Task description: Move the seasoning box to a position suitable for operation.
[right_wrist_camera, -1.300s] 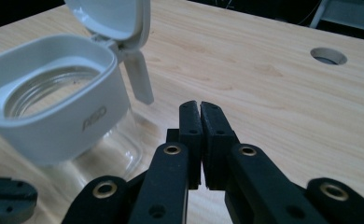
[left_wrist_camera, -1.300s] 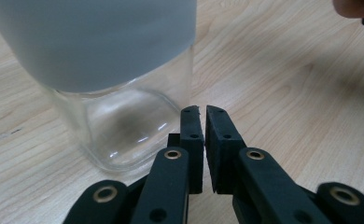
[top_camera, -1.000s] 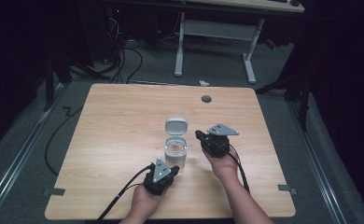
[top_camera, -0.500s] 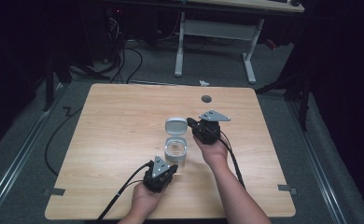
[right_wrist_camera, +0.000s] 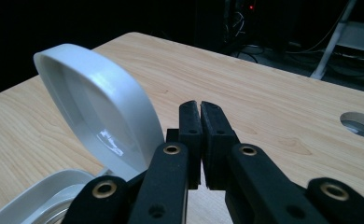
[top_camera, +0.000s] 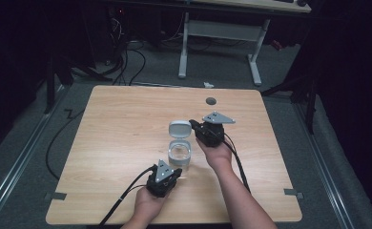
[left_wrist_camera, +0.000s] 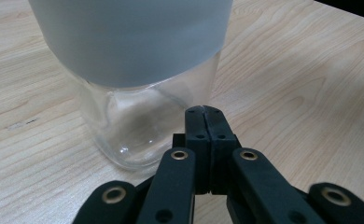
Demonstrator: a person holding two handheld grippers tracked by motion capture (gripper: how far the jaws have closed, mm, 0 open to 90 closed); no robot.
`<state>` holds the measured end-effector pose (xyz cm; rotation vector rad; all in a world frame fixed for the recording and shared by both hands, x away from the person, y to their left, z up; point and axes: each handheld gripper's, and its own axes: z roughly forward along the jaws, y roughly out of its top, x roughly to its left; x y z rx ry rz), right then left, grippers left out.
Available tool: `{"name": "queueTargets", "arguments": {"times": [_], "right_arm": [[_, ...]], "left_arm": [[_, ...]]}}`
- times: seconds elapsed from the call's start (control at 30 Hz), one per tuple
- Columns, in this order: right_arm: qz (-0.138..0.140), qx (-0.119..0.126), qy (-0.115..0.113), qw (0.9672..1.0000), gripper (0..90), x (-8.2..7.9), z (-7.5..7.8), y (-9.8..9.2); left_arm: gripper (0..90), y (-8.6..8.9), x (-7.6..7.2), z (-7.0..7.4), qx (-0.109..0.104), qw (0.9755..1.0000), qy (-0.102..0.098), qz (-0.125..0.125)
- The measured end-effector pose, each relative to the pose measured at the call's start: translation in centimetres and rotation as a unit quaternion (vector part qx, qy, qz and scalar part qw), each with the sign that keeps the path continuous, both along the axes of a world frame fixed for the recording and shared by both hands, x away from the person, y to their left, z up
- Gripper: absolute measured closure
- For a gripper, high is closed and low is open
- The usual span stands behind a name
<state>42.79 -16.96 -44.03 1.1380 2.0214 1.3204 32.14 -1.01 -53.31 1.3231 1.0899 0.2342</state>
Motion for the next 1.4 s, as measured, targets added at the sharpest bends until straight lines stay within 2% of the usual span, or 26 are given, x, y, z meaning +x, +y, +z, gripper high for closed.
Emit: {"name": "queueTargets", "arguments": {"times": [0.2,0.4,0.47,0.63,0.9,1.07,1.1,1.23,1.4], "right_arm": [[0.008,-0.005,-0.005,0.9999,87.9,-1.0,0.0,0.1],[0.016,-0.008,-0.005,0.9998,87.8,-2.3,-0.7,0.1],[0.020,-0.011,-0.009,0.9997,87.5,-3.3,-1.0,0.0],[0.022,-0.005,-0.016,0.9996,87.1,-4.2,-1.1,-0.1],[0.021,-0.006,-0.017,0.9996,86.0,-4.3,-1.0,-0.5],[0.017,-0.009,-0.017,0.9997,85.6,-4.4,-1.0,-1.0],[0.014,-0.009,-0.017,0.9997,85.5,-4.4,-1.0,-1.4],[0.003,-0.006,-0.014,0.9999,84.9,-4.6,-1.3,-2.4],[-0.006,-0.004,-0.004,1.0000,82.8,-4.7,-2.2,-3.8]], "left_arm": [[89.6,0.0,0.0,0.0,0.000,1.0000,0.000,-0.003],[89.6,0.1,-0.1,0.0,0.001,1.0000,-0.001,-0.004],[89.6,0.1,-0.1,0.0,0.001,1.0000,-0.001,-0.004],[89.6,0.0,-0.2,0.0,0.000,1.0000,-0.002,-0.004],[89.3,0.1,-0.3,0.1,-0.005,1.0000,-0.006,-0.006],[89.5,0.3,-0.6,0.2,-0.012,0.9997,-0.009,-0.017],[89.6,0.4,-0.6,0.3,-0.013,0.9996,0.004,-0.026],[89.6,0.8,-0.9,0.8,-0.011,0.9992,0.015,-0.036],[87.8,2.2,-1.6,1.4,0.006,0.9990,0.015,-0.042]]}}
